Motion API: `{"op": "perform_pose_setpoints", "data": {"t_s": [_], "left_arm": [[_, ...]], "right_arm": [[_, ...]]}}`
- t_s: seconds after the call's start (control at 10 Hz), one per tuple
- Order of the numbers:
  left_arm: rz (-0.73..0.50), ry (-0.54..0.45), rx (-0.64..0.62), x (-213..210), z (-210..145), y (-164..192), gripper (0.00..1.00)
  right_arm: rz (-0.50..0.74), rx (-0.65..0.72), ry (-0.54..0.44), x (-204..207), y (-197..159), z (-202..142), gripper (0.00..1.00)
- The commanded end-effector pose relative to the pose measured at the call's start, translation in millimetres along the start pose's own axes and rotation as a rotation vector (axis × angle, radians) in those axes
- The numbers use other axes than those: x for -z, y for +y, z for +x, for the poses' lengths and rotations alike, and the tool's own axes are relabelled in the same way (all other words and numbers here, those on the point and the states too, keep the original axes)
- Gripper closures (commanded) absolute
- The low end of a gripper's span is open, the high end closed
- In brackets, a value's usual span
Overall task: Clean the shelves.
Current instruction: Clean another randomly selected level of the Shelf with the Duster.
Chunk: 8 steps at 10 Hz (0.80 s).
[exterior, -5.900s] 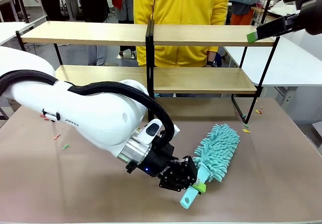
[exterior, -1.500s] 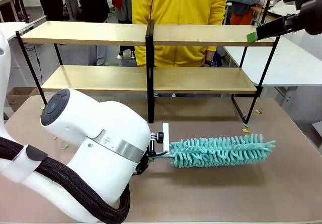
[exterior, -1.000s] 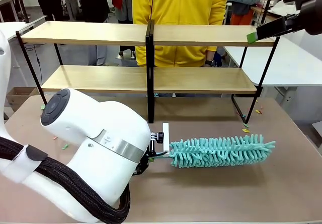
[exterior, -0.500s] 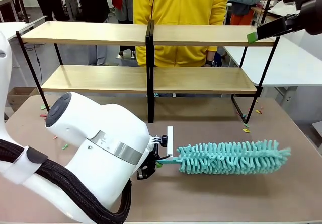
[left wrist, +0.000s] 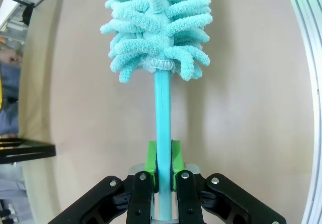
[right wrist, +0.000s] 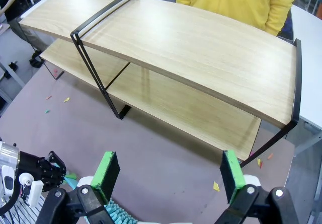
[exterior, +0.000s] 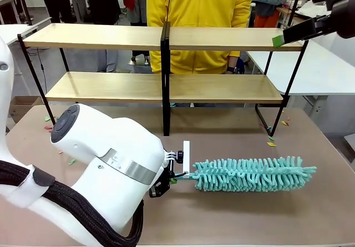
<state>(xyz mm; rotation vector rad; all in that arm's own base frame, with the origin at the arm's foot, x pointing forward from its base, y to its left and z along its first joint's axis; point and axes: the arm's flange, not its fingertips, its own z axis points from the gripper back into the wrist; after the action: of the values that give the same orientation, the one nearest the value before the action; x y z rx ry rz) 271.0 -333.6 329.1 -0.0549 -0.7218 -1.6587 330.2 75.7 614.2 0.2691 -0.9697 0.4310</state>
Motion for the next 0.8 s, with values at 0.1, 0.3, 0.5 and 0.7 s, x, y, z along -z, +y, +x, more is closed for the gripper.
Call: {"op": "perform_pose_setpoints", "data": {"t_s": [0.1,0.3,0.5,0.7], "left_arm": [[0.021,0.054,0.045,-18,-10,28,0.87],[0.025,0.095,0.066,-20,-13,37,0.87],[0.009,0.193,0.201,-24,-18,45,0.87],[0.036,0.268,0.238,-37,-28,55,0.87]], "right_arm": [[0.001,0.000,0.000,0,-1,1,0.00],[0.001,0.000,0.000,0,-1,1,0.00],[0.001,0.000,0.000,0,-1,1,0.00],[0.001,0.000,0.000,0,-1,1,0.00]]}}
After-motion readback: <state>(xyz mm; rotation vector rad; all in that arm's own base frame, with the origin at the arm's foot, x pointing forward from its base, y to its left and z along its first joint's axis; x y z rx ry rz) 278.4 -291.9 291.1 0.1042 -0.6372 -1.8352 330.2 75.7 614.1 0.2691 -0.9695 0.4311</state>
